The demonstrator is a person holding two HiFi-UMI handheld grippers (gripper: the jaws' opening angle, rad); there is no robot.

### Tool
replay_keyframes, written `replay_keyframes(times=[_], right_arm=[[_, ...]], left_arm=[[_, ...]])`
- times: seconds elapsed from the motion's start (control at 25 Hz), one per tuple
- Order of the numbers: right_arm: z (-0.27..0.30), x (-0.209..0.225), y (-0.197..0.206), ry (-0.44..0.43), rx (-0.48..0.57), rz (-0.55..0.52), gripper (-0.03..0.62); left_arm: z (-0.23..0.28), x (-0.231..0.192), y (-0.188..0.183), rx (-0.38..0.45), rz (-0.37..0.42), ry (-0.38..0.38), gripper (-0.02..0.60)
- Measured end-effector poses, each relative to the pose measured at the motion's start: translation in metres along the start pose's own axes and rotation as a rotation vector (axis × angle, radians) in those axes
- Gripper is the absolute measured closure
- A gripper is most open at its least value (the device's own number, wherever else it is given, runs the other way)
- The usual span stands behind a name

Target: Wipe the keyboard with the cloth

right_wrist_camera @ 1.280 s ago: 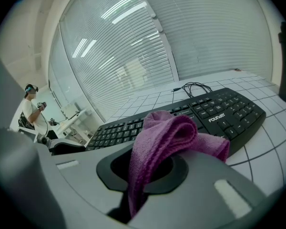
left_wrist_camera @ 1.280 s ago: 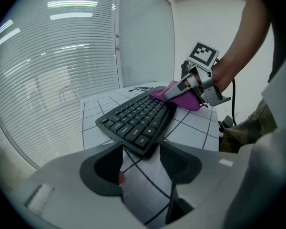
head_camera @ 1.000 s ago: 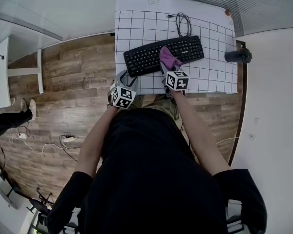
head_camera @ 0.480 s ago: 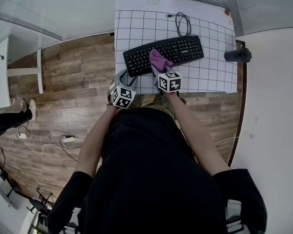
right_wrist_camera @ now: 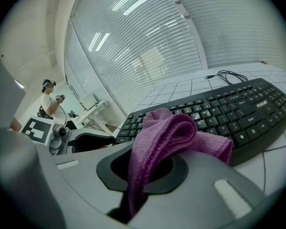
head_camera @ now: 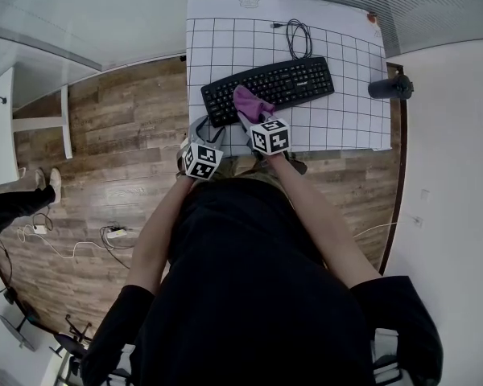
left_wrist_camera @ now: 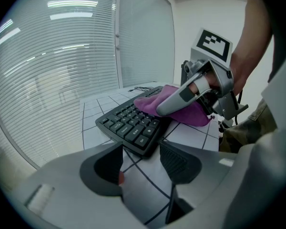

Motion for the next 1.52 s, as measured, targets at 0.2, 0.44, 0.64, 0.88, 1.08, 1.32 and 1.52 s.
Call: replay_keyframes(times=[0.2,0.44,0.64,0.88,1.08,1.32,1.52], right_arm=[[0.007,-0.011,0.002,-0.011,-0.011,-0.008,0.549],[0.008,-0.014,0.004,-0.021,-0.019,-0.015,0.549],[0.008,-0.016,0.005,-0.018,-0.029,-0.022,0.549],[0.009,-0.018,0.004,-0.035,-0.041,-0.014,0.549],[-0.002,-0.053,-0.012,-0.279,0.038,0.068,0.548],[-0.062,-0.106,-0.098,-0.432,0.334,0.061,0.549],[-0.122,-0.157,-0.168,-0.506,0.596,-0.007,0.548]], left_arm=[[-0.001,-0.001,0.0,-0.004,0.0,-0.012,0.36],[0.0,0.0,0.0,-0.006,0.001,-0.011,0.36],[-0.001,0.001,0.0,-0.007,0.0,-0.009,0.36],[0.0,-0.001,0.0,0.0,-0.02,0.013,0.36],[-0.012,-0.016,-0.005,-0.027,-0.136,0.094,0.426],[-0.057,-0.074,-0.061,0.169,-0.207,-0.075,0.449],[-0.11,-0.127,-0.162,0.449,-0.141,-0.291,0.476]])
Point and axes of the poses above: the fingertips, and each gripper's own axes: z forward along the fingers, x to its right, y out of its underside, the point moved 5 cm from there along -z, backward along the fingers, and after that the axes turned 13 degrees about z, right-handed, at the moved point
